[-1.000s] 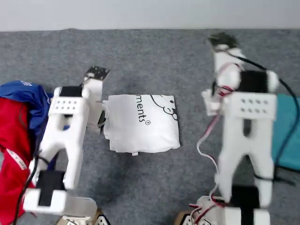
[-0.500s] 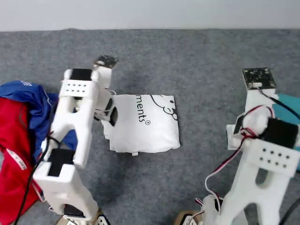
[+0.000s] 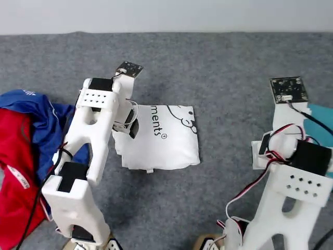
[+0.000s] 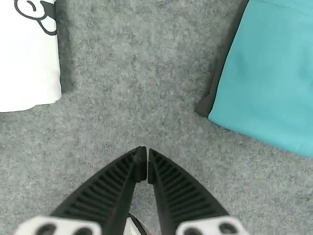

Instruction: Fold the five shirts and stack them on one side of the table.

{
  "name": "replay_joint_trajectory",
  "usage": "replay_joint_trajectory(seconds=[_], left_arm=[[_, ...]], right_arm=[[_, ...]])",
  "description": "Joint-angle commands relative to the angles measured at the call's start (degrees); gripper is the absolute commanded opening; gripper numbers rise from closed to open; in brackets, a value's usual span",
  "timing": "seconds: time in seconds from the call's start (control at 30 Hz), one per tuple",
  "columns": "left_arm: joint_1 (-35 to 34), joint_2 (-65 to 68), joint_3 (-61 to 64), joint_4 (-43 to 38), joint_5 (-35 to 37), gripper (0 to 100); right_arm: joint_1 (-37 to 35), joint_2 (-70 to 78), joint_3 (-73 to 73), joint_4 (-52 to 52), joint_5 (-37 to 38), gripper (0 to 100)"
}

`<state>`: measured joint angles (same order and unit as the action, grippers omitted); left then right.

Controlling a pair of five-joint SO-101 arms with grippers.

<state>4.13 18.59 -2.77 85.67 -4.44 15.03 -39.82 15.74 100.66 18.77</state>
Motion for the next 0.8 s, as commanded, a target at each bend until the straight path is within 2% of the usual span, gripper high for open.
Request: replay_joint_trajectory(seconds=[0.0, 0.2, 0.5, 0.77], left_arm=[[0.53, -0.18, -1.71, -1.05, 0.35, 19], [2.46, 4.40, -1.89, -1.05, 0.35, 18], [2.37, 5.71, -2.33, -2.81, 1.85, 1], [2.11, 1.67, -2.59, -1.76, 1.85, 1]], right_arm=[[0.75, -1.27, -0.26, 2.15, 0.44, 2.5], [0.75, -1.27, -0.26, 2.15, 0.44, 2.5], [0.75, -1.71, -0.26, 2.24, 0.44, 2.5], [0.75, -1.71, -0.26, 2.24, 0.44, 2.5]])
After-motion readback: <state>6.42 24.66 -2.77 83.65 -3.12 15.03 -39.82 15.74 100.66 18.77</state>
